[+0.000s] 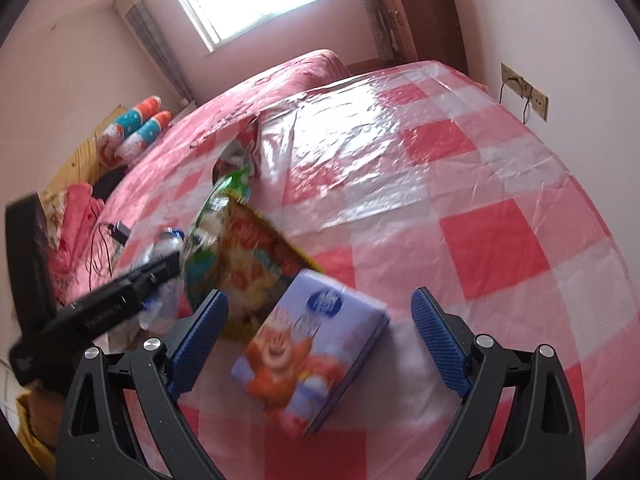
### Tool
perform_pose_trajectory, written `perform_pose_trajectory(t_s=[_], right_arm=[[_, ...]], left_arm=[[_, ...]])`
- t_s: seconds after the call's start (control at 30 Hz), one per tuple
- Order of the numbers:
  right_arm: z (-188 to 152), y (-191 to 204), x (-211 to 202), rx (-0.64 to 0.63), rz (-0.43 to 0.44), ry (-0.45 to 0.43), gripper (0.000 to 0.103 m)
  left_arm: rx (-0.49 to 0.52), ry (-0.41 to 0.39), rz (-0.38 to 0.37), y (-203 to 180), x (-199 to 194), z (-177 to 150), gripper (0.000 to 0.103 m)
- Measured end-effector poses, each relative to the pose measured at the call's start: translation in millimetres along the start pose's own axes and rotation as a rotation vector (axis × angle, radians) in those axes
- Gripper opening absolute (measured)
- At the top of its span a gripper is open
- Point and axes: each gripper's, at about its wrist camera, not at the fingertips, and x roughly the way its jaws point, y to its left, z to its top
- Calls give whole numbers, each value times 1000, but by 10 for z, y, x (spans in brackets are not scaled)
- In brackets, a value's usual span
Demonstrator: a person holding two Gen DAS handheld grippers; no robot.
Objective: Collect trash
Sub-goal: 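Grasp the bear-print tissue box with the right gripper while the left gripper holds the bottle, then carry the bottle and tissue box over the orange bucket and open both grippers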
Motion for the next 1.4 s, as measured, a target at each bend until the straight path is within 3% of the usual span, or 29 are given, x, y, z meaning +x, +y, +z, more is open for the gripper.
perform_pose_trajectory(t_s=[0.17, 0.37, 0.57, 0.6, 1.1, 1.4], right_arm=[[-67, 156, -3, -57, -49, -13, 91], [-73, 187, 61, -71, -98, -2, 81], [-77, 200, 76, -86, -109, 2, 63], [-78, 213, 84, -94, -120, 4, 56], [-84, 224, 69, -102, -112, -2, 54], [-110, 91, -77, -35, -78, -52, 54]], left_arm=[[-12, -23, -15, 45, -224, -101, 57], [-40, -27, -29, 186, -510, -344, 57], [-61, -24, -17, 356, -768, -610, 57], [-58, -21, -10, 391, -815, -672, 57], [-170, 49, -10, 967, -1131, -1318, 57], [-227, 8, -63, 1190, -1309, -1407, 57]])
